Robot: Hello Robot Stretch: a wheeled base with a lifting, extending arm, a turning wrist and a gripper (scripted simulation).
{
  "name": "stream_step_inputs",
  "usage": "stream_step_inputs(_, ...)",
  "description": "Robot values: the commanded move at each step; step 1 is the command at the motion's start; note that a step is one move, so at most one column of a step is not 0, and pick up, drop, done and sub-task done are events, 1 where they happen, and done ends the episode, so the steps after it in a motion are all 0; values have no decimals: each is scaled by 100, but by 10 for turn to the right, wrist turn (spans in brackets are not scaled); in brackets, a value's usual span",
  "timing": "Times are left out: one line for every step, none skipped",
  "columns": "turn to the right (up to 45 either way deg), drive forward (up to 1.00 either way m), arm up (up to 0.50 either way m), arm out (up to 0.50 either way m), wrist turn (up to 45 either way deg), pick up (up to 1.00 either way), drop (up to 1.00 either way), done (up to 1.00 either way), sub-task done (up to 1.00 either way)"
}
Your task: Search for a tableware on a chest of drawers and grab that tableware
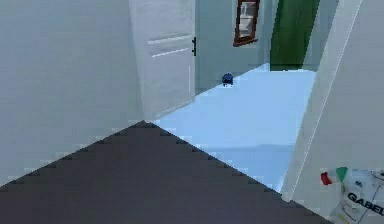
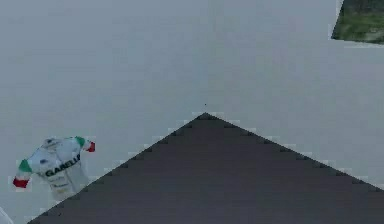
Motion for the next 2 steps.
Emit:
stream_step_inputs(0,100,0,0,0,0,0,0,0)
stream_step_inputs(30,0,0,0,0,0,0,0,0)
